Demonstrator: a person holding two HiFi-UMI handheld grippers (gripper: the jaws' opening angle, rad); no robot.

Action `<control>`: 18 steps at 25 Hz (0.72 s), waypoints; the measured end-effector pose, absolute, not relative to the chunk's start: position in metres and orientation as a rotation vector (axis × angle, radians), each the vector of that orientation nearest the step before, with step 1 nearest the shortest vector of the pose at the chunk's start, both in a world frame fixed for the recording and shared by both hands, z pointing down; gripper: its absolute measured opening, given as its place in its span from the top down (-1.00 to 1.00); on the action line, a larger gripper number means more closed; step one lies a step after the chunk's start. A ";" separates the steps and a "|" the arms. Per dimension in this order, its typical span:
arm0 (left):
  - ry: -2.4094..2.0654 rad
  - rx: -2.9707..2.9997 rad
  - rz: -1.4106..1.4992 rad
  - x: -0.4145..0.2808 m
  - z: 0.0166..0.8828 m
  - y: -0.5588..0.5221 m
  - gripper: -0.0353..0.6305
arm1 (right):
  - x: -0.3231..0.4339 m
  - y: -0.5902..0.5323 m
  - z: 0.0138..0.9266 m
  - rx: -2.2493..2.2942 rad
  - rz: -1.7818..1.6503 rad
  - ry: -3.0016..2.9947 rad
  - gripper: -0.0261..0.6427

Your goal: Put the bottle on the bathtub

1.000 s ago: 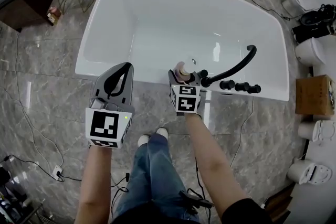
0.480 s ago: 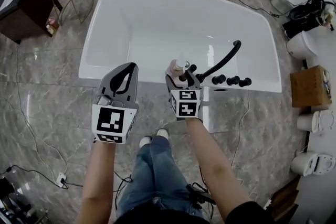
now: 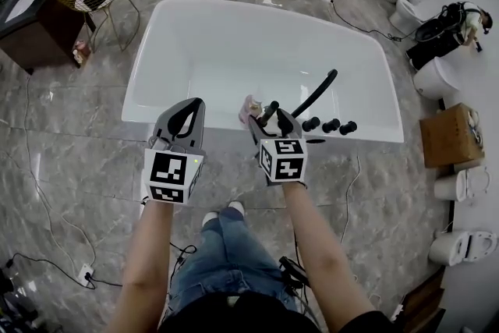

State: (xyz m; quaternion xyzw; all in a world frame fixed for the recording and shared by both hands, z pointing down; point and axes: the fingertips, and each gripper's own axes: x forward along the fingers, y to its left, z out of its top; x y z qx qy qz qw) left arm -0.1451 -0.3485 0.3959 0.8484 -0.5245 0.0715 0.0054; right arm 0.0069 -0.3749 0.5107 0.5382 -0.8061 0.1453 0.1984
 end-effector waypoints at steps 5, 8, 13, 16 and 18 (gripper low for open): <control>-1.667 2.646 0.204 -0.143 0.387 -0.341 0.86 | 0.011 -0.359 0.480 1.513 0.407 -2.310 -0.02; -1.696 2.631 0.174 -0.139 0.376 -0.337 0.86 | 0.014 -0.347 0.459 1.485 0.396 -2.365 -0.01; -1.773 2.632 0.151 -0.126 0.350 -0.331 0.86 | 0.029 -0.325 0.419 1.414 0.272 -2.435 0.05; -1.816 2.628 0.155 -0.122 0.336 -0.326 0.86 | 0.041 -0.316 0.392 1.420 0.222 -2.479 0.25; -1.846 2.618 0.141 -0.121 0.325 -0.322 0.86 | 0.047 -0.312 0.371 1.425 0.196 -2.517 0.35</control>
